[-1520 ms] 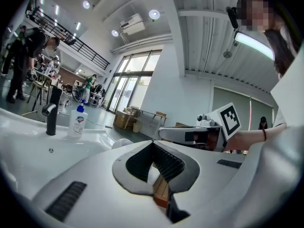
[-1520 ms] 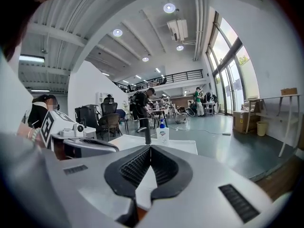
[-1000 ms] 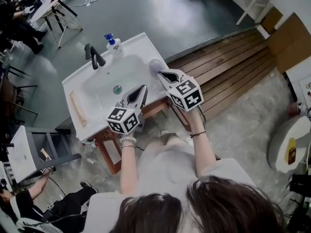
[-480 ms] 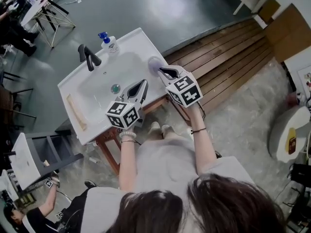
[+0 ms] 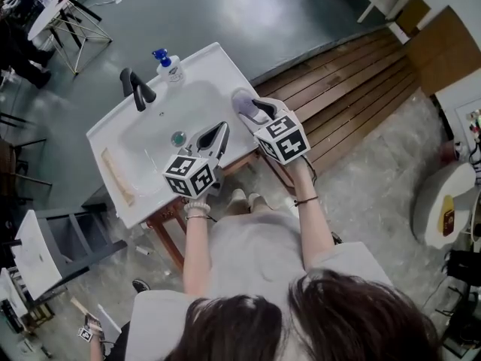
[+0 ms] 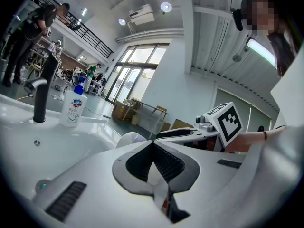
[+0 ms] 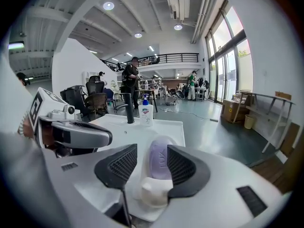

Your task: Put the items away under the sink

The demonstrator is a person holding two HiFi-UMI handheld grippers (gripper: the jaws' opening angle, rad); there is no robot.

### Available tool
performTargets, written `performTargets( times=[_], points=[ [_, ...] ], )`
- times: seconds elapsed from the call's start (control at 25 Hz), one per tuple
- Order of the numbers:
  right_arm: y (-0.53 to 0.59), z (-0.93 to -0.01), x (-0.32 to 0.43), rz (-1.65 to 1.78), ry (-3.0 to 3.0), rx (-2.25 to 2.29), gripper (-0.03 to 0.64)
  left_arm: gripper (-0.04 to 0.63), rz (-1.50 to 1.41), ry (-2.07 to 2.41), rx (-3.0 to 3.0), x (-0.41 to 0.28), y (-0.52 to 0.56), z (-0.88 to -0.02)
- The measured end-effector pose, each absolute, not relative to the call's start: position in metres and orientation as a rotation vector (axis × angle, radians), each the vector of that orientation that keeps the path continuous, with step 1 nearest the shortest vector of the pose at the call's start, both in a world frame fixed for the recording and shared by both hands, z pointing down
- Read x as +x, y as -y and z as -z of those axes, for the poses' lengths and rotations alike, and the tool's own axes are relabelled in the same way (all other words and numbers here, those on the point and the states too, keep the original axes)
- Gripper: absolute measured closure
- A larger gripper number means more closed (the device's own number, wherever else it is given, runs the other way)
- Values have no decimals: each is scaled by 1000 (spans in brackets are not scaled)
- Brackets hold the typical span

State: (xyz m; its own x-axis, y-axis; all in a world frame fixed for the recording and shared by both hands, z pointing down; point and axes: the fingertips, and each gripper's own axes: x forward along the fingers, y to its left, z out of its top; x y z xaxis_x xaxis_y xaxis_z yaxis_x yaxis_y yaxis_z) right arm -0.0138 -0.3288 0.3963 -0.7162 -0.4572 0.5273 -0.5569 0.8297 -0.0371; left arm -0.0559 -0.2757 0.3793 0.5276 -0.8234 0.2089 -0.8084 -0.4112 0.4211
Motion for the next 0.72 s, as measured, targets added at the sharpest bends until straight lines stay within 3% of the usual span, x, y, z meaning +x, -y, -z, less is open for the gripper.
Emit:
performTargets(
  times=[0.72],
  points=[
    [354,-419,-29,-279,2418,831,266,598,57,1246,2277,-72,288,-403]
  ],
)
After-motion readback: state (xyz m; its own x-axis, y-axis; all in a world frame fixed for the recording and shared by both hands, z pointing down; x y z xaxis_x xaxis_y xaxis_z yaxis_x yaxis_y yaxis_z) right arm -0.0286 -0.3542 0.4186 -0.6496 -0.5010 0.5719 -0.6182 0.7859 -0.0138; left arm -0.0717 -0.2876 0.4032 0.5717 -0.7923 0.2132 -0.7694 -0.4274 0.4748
